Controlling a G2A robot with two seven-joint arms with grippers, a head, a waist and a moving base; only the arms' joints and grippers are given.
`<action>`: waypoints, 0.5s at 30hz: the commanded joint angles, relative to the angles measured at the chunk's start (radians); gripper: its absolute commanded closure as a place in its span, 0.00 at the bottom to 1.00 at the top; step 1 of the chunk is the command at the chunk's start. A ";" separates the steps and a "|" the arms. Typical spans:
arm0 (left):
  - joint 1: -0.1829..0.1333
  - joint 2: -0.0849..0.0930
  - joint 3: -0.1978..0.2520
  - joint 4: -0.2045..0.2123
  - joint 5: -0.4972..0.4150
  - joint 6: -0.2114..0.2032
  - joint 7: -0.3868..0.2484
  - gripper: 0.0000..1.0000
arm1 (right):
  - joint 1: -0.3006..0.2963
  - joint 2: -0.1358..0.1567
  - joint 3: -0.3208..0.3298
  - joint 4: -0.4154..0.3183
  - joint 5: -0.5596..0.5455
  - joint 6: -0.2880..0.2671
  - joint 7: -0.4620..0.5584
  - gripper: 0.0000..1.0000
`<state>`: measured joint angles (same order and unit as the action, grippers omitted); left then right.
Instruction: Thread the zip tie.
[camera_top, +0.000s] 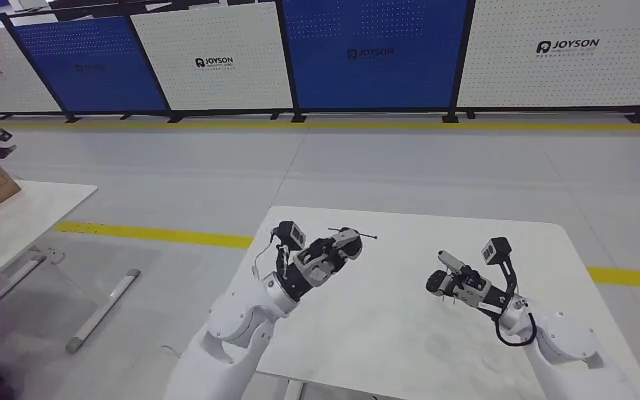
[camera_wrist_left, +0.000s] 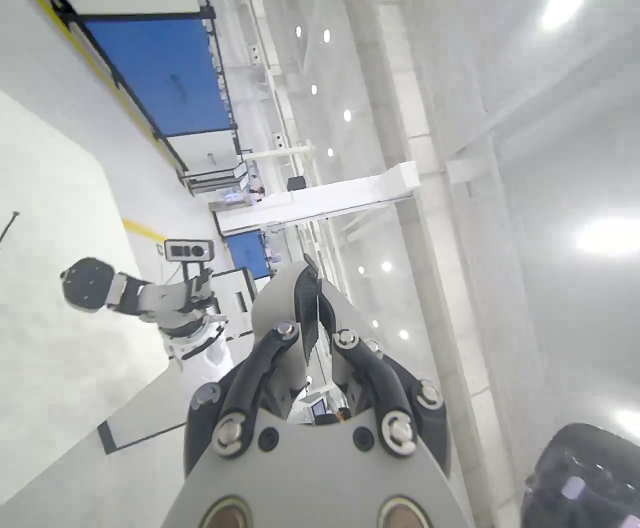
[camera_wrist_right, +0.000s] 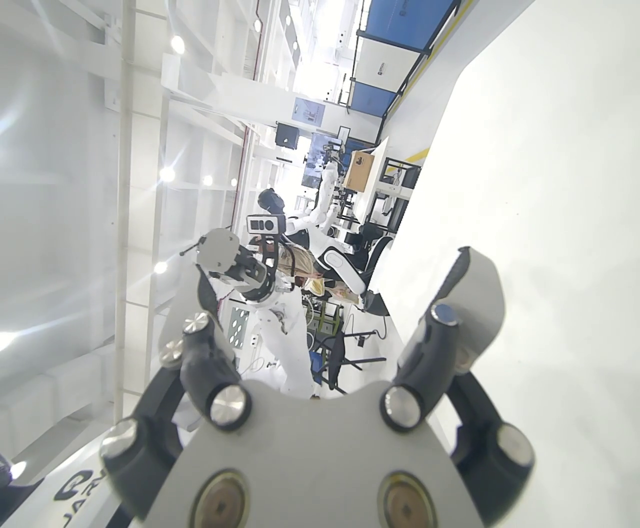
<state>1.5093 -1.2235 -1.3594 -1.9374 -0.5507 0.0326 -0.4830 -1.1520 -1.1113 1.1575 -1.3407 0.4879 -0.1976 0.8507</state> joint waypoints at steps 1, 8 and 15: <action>-0.005 0.000 0.025 0.019 0.037 0.006 0.001 1.00 | 0.000 0.000 0.000 0.000 0.000 0.000 0.000 0.00; -0.021 0.002 0.076 0.070 0.128 0.006 0.015 1.00 | 0.000 0.000 0.000 0.000 0.000 0.000 0.000 0.00; -0.025 0.005 0.085 0.082 0.239 -0.015 0.047 1.00 | 0.000 0.000 0.000 0.000 0.000 0.000 0.000 0.00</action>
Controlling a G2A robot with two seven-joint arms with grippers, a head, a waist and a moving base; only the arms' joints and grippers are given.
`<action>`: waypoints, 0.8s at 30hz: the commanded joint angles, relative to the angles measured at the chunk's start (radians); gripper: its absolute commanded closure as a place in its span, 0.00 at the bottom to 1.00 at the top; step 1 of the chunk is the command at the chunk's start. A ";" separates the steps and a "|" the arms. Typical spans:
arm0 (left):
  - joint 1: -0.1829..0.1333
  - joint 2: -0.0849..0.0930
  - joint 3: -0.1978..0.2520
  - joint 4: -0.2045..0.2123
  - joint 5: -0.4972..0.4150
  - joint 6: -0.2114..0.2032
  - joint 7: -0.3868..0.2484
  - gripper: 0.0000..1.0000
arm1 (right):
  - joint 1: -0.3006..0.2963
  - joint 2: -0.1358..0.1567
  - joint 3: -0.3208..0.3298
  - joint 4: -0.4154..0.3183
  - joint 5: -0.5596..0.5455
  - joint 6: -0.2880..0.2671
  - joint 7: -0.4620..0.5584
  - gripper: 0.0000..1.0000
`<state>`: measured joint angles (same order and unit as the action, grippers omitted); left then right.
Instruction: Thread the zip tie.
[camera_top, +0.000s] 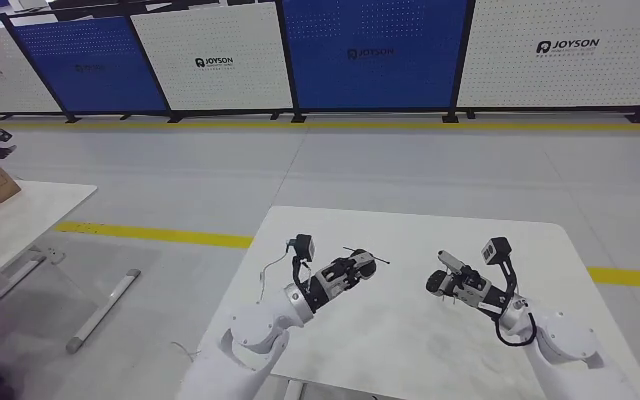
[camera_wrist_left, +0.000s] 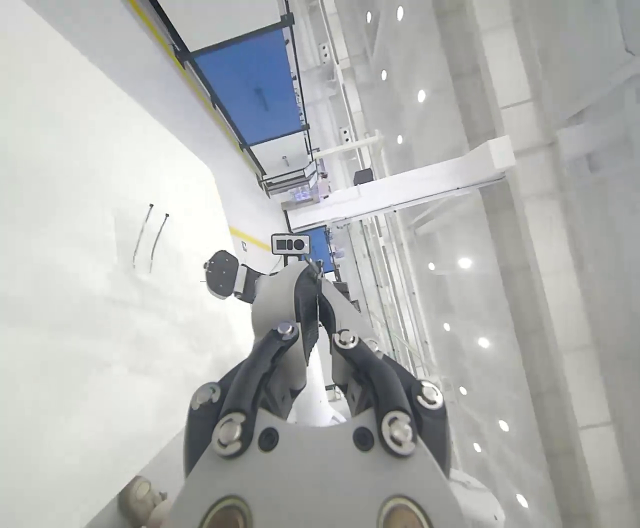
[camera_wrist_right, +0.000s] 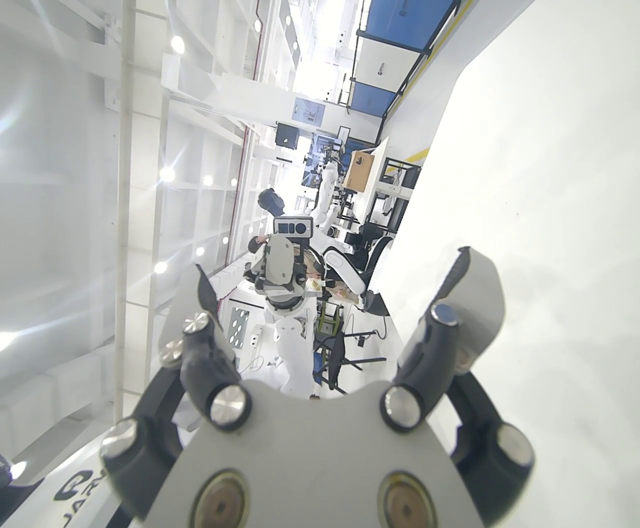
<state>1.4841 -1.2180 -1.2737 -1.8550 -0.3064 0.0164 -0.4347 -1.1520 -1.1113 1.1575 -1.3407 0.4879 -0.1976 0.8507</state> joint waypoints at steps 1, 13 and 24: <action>0.000 0.000 0.000 0.000 -0.006 0.001 -0.001 1.00 | 0.000 0.000 0.000 0.000 0.000 0.000 0.000 0.00; -0.026 -0.017 0.010 -0.026 -0.116 -0.129 0.161 1.00 | 0.000 0.000 0.000 0.000 0.000 0.000 0.000 0.00; -0.041 -0.019 -0.048 -0.108 -0.188 -0.181 0.199 1.00 | 0.000 0.000 0.000 0.000 0.000 0.000 0.000 0.00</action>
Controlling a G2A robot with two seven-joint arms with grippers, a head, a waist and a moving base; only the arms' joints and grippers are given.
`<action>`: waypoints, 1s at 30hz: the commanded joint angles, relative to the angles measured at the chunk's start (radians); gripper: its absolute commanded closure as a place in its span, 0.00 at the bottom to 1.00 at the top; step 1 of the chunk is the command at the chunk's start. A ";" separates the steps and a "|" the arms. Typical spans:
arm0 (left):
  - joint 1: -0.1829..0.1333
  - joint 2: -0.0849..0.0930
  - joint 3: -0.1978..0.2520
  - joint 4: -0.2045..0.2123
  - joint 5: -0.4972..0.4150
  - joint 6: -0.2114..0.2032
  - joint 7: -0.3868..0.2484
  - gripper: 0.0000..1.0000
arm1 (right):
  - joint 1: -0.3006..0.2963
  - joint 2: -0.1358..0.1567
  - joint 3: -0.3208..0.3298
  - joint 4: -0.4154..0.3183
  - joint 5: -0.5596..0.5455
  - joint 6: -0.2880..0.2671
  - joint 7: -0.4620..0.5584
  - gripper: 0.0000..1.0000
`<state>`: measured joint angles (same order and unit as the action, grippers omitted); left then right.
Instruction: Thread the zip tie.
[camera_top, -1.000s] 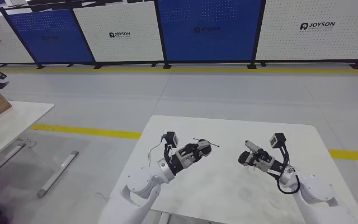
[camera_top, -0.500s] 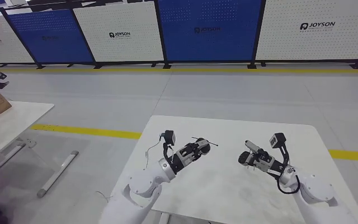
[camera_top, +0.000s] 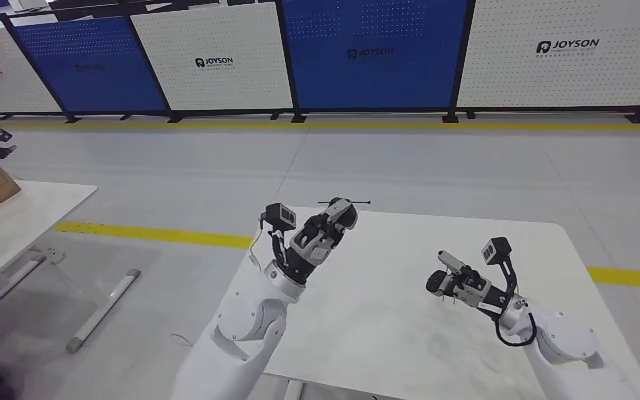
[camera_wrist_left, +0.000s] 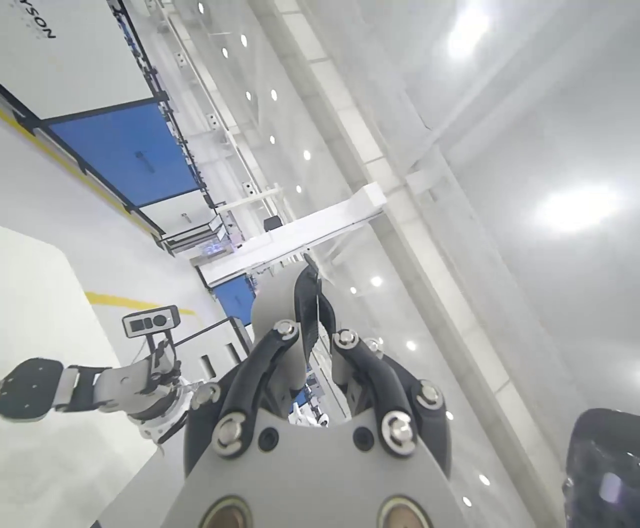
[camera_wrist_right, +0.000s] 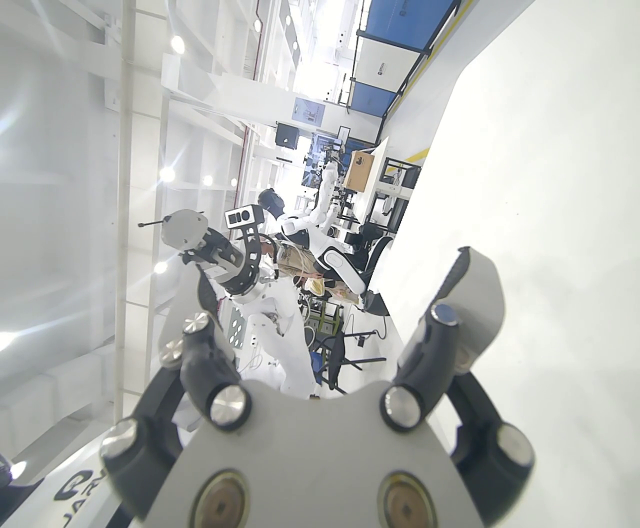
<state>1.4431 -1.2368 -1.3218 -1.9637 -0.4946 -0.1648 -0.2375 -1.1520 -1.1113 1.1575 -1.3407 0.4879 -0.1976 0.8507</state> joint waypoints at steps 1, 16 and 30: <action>0.000 0.000 0.000 0.000 0.000 0.000 0.002 1.00 | 0.000 0.000 0.000 0.000 0.000 0.000 0.000 0.00; 0.002 -0.009 -0.007 -0.033 -0.135 -0.106 -0.013 1.00 | 0.000 0.000 0.000 0.000 0.000 0.000 0.000 0.00; -0.005 -0.009 -0.010 -0.023 -0.074 -0.097 0.002 1.00 | 0.000 0.000 0.000 0.000 0.000 0.000 0.000 0.00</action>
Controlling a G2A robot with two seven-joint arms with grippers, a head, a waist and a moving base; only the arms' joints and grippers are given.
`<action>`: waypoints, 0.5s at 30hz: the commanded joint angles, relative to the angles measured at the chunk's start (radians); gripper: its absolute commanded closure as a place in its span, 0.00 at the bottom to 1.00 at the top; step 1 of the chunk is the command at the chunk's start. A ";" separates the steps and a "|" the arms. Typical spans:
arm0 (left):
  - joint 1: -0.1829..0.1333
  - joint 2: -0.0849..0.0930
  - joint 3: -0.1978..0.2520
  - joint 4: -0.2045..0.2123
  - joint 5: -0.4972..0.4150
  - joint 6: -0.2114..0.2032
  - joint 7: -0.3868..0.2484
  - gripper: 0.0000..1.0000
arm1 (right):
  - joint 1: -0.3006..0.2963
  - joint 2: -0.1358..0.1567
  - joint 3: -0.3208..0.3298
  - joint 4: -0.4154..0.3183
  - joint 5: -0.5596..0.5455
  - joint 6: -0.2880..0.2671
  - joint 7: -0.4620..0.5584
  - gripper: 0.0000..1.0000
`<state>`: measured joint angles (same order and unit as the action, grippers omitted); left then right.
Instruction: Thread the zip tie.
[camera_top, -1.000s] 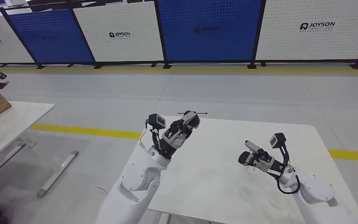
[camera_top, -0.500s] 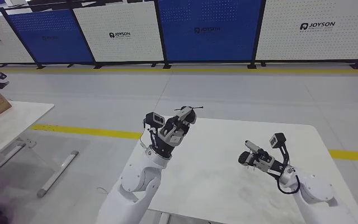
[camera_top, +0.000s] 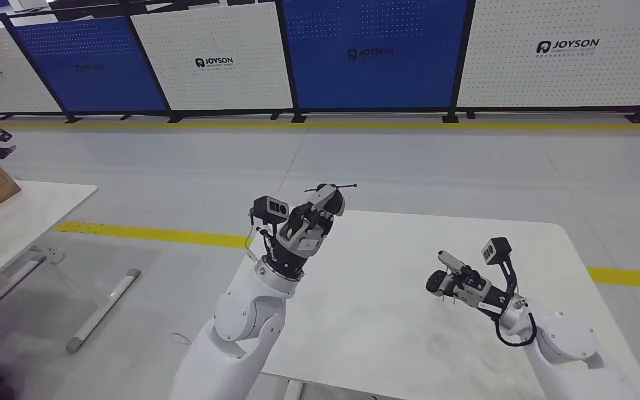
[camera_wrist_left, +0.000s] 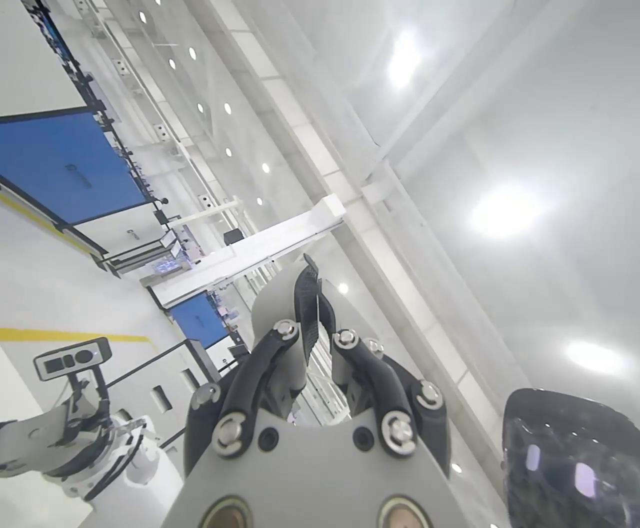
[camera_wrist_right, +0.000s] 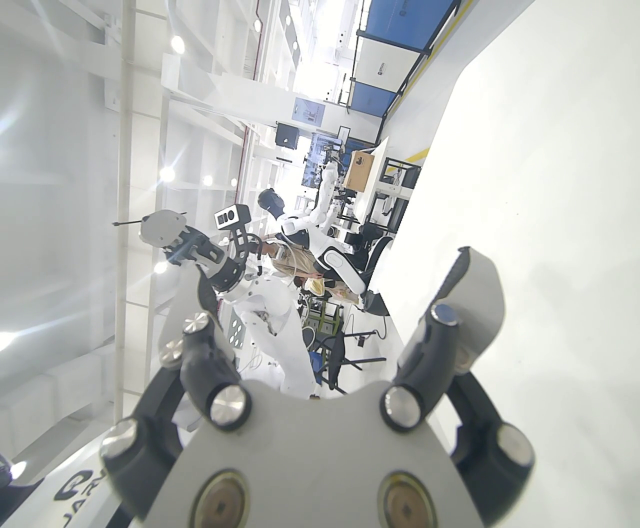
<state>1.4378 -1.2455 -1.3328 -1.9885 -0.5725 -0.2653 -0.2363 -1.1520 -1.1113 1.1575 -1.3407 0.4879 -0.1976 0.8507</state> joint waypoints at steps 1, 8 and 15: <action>0.000 0.000 0.003 0.006 0.013 0.006 0.002 1.00 | 0.000 0.000 0.000 0.000 0.000 0.000 0.000 0.00; 0.002 0.003 0.036 0.090 0.132 0.074 -0.025 1.00 | 0.000 0.000 0.000 0.000 0.000 0.000 0.000 0.00; 0.022 0.009 0.085 0.141 0.257 0.126 -0.089 1.00 | 0.000 0.000 0.000 0.000 0.000 0.000 0.000 0.00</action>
<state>1.4580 -1.2368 -1.2534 -1.8522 -0.3256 -0.1417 -0.3211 -1.1520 -1.1113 1.1575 -1.3407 0.4879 -0.1976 0.8507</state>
